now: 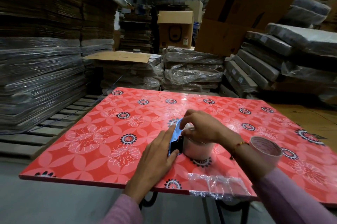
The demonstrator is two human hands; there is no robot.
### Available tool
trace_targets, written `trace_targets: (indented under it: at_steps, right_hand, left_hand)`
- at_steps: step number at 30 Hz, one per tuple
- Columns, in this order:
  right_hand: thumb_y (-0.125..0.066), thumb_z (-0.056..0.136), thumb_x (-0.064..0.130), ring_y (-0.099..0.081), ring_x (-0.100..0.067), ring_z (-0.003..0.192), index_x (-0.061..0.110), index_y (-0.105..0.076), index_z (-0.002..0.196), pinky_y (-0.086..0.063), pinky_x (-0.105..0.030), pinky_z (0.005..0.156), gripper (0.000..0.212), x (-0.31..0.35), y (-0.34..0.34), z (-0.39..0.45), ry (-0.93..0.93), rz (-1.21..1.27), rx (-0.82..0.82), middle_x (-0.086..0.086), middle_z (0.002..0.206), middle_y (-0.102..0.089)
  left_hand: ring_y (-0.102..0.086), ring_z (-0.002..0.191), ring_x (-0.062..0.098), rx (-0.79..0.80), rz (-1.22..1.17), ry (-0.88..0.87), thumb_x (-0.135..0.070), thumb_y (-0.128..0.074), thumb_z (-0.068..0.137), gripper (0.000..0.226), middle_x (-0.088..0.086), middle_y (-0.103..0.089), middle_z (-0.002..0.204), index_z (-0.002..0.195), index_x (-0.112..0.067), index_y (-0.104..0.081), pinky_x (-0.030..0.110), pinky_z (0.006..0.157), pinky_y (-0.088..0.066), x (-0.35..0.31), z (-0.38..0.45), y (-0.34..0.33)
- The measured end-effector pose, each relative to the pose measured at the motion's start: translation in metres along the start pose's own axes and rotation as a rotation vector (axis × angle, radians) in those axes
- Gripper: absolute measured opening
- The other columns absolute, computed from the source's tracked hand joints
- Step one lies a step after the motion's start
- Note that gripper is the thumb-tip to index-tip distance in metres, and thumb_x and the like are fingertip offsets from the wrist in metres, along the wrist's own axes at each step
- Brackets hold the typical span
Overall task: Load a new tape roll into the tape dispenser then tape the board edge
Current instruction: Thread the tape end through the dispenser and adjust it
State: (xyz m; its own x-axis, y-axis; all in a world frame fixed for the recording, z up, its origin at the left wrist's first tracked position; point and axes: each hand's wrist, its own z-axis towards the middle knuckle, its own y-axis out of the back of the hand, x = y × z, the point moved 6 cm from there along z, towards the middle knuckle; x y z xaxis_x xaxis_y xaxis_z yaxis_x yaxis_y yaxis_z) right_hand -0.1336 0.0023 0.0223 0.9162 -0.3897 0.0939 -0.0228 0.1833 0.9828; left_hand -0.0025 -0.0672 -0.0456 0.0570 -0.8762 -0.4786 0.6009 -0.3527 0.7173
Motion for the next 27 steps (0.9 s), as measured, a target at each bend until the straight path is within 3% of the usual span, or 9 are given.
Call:
trace_targets:
  at_steps: [4, 7, 10, 13, 19, 21, 24, 27]
  right_hand:
    - [-0.069, 0.087, 0.026, -0.066, -0.029, 0.108, 0.02, -0.077, 0.107, -0.054, -0.039, 0.092, 0.023, 0.017, 0.003, 0.024, -0.008, -0.145, 0.243, -0.007, 0.111, -0.074]
    - [-0.068, 0.085, 0.022, -0.068, -0.03, 0.093, 0.014, -0.077, 0.102, -0.055, -0.033, 0.074, 0.021, 0.026, 0.007, 0.03, -0.078, -0.239, 0.307, -0.01, 0.1, -0.074]
    - [-0.066, 0.086, 0.021, -0.055, -0.033, 0.082, 0.011, -0.071, 0.108, -0.044, -0.032, 0.067, 0.025, 0.035, 0.007, 0.033, -0.107, -0.335, 0.266, -0.014, 0.103, -0.063]
    - [-0.059, 0.089, 0.017, -0.048, -0.032, 0.079, 0.01, -0.067, 0.107, -0.043, -0.034, 0.066, 0.021, 0.037, 0.007, 0.034, -0.116, -0.392, 0.211, -0.015, 0.114, -0.063]
    - [-0.051, 0.093, 0.011, -0.062, -0.04, 0.105, 0.011, -0.065, 0.112, -0.037, -0.035, 0.065, 0.024, 0.032, 0.003, 0.028, -0.05, -0.457, 0.098, -0.018, 0.12, -0.062]
    - [-0.052, 0.092, 0.01, -0.061, -0.04, 0.104, 0.009, -0.065, 0.113, -0.038, -0.035, 0.066, 0.024, 0.03, 0.0, 0.028, -0.023, -0.465, 0.091, -0.02, 0.118, -0.062]
    - [-0.054, 0.091, 0.009, -0.06, -0.042, 0.105, 0.008, -0.065, 0.111, -0.04, -0.036, 0.068, 0.023, 0.026, -0.004, 0.03, 0.02, -0.481, 0.096, -0.02, 0.117, -0.062]
    - [-0.052, 0.091, 0.007, -0.061, -0.042, 0.102, 0.007, -0.063, 0.108, -0.034, -0.036, 0.067, 0.02, 0.019, -0.007, 0.03, 0.069, -0.516, 0.084, -0.02, 0.114, -0.063]
  left_hand:
    - [-0.054, 0.124, 0.023, -0.008, -0.013, -0.007, -0.033, -0.061, 0.092, 0.08, -0.004, -0.048, 0.143, 0.156, -0.035, -0.013, 0.04, 0.096, -0.047, 0.001, 0.0, 0.001]
    - [-0.054, 0.125, 0.022, -0.008, -0.018, 0.001, -0.033, -0.061, 0.093, 0.08, -0.004, -0.047, 0.145, 0.156, -0.035, -0.012, 0.038, 0.096, -0.046, 0.001, 0.0, 0.001]
    - [-0.052, 0.127, 0.022, -0.011, -0.038, -0.003, -0.032, -0.062, 0.093, 0.081, -0.004, -0.046, 0.148, 0.156, -0.035, -0.012, 0.037, 0.098, -0.046, 0.0, -0.001, 0.002]
    - [-0.051, 0.129, 0.02, -0.009, -0.055, -0.003, -0.032, -0.062, 0.093, 0.082, -0.006, -0.044, 0.149, 0.156, -0.037, -0.01, 0.034, 0.098, -0.045, -0.001, -0.002, 0.003]
    - [-0.048, 0.131, 0.023, 0.09, -0.061, 0.122, -0.05, -0.06, 0.09, 0.093, -0.002, -0.046, 0.149, 0.157, -0.038, 0.004, 0.04, 0.098, -0.046, 0.013, 0.005, -0.006]
    - [-0.048, 0.131, 0.027, 0.158, -0.005, 0.132, -0.055, -0.058, 0.09, 0.091, 0.001, -0.049, 0.147, 0.158, -0.033, -0.002, 0.04, 0.096, -0.045, 0.011, 0.008, -0.011]
    - [-0.053, 0.124, 0.031, 0.135, 0.031, 0.122, -0.048, -0.056, 0.095, 0.07, 0.006, -0.058, 0.135, 0.152, -0.028, -0.022, 0.041, 0.092, -0.046, 0.007, 0.011, -0.009]
    - [-0.058, 0.115, 0.034, 0.135, 0.009, 0.118, -0.048, -0.058, 0.095, 0.068, 0.008, -0.065, 0.123, 0.151, -0.028, -0.025, 0.045, 0.086, -0.048, 0.009, 0.01, -0.008]
